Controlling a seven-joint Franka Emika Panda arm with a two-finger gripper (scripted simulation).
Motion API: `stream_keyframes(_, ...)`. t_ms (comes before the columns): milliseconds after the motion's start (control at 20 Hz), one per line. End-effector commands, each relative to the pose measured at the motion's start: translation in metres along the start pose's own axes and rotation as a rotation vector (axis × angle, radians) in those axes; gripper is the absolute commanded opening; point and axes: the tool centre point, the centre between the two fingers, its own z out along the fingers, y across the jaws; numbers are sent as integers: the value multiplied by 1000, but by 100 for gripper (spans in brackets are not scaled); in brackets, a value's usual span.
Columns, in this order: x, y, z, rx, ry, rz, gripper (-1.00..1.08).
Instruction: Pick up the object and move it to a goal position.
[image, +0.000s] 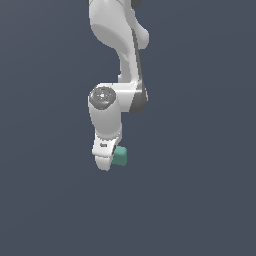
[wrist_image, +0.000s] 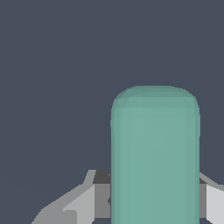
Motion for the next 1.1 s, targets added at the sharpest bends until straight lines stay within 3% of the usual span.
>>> stream_keyframes(0, 3, -10, -9, -1, 0, 0, -100)
stream_keyframes(650, 26, -83, -76, -2, -2, 0, -100)
stream_keyframes(1050, 35, -111, -104, -2, -1, 0, -100)
